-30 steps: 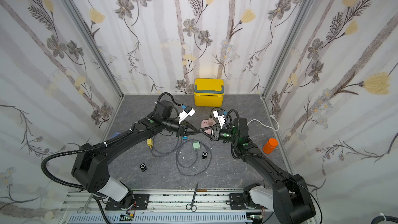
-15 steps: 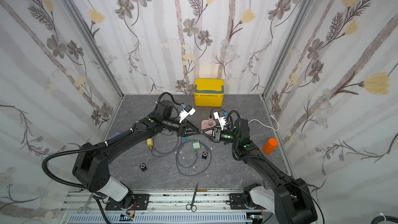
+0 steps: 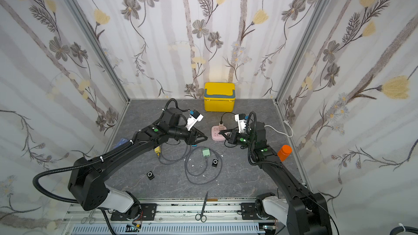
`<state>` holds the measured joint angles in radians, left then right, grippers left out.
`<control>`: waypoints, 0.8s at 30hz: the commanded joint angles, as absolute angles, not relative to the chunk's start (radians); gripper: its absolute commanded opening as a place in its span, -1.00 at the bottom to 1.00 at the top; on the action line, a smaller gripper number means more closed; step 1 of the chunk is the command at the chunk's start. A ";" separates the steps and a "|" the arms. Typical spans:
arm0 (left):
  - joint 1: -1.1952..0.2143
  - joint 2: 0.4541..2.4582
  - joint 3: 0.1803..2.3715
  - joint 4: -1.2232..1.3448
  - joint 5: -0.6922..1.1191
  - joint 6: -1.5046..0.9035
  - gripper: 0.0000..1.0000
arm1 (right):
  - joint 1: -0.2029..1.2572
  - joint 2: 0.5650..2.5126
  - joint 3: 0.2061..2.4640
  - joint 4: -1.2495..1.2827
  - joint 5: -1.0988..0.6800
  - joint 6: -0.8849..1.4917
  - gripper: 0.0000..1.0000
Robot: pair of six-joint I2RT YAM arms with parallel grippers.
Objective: Charge mp3
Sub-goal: Pick up the charging cable from the center of the board, then pick up the MP3 player from the center of the board.
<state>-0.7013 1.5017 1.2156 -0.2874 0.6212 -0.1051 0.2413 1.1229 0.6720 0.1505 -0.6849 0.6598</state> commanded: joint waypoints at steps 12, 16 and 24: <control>-1.038 1.917 1.515 -0.652 -0.055 -0.471 -0.06 | 0.156 1.228 0.623 0.091 -0.528 0.596 -1.00; -1.084 2.044 1.616 -0.689 -0.088 -0.523 -0.03 | 0.120 1.190 0.581 0.094 -0.498 0.593 -1.00; -1.099 2.153 1.670 -0.740 -0.157 -0.591 -0.02 | 0.072 1.132 0.517 0.097 -0.549 0.598 -1.00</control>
<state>-1.0996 2.1372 1.6550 -0.6842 -0.0914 -0.5480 0.0765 1.1427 0.5243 0.0727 -0.5243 0.6086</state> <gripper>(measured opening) 0.492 0.069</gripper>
